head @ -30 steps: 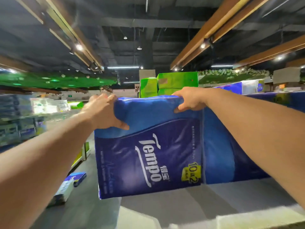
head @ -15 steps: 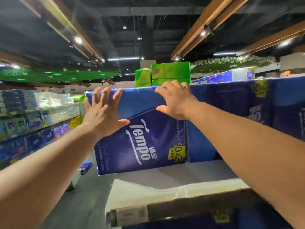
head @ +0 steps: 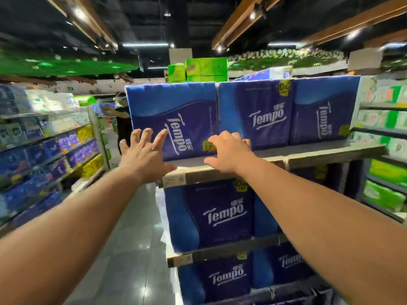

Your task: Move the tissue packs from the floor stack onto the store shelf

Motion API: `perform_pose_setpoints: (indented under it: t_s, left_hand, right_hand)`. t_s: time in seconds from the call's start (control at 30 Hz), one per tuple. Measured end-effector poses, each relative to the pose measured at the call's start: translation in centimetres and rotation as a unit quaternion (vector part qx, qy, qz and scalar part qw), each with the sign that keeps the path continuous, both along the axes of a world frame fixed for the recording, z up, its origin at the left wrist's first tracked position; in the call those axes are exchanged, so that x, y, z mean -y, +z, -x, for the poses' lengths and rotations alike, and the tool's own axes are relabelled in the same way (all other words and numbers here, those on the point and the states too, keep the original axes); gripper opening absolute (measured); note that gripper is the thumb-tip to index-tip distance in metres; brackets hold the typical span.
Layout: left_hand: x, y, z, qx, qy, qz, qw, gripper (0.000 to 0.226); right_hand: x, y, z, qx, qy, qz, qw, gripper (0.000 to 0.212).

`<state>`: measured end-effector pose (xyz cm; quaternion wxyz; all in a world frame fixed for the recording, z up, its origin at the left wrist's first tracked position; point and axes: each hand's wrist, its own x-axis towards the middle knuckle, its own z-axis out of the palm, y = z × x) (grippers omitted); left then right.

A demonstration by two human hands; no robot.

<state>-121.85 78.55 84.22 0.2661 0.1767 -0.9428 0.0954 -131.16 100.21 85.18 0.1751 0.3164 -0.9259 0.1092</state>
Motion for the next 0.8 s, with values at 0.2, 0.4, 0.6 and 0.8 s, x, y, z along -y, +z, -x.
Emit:
perform_pose_setpoints:
  t_s: [0.2, 0.4, 0.6, 0.8]
  left_hand:
    - [-7.6, -5.4, -8.4, 0.050, 0.010, -0.040, 0.998, 0.101]
    - [-18.7, -14.5, -16.2, 0.116, 0.014, -0.085, 0.989, 0.099]
    - [-31.4, -25.2, -23.5, 0.217, 0.020, -0.143, 0.965, 0.098]
    - [-42.9, -30.9, -31.8, 0.308, 0.020, -0.179, 0.934, 0.097]
  right_hand:
    - [-6.4, -7.3, -8.9, 0.096, -0.017, 0.040, 0.994, 0.059]
    - [-16.1, -15.6, -18.0, 0.160, -0.018, 0.021, 0.987, 0.054]
    - [-30.3, -23.8, -24.7, 0.223, -0.047, -0.054, 0.972, 0.054]
    - [-41.7, -31.1, -33.2, 0.294, -0.059, -0.125, 0.946, 0.055]
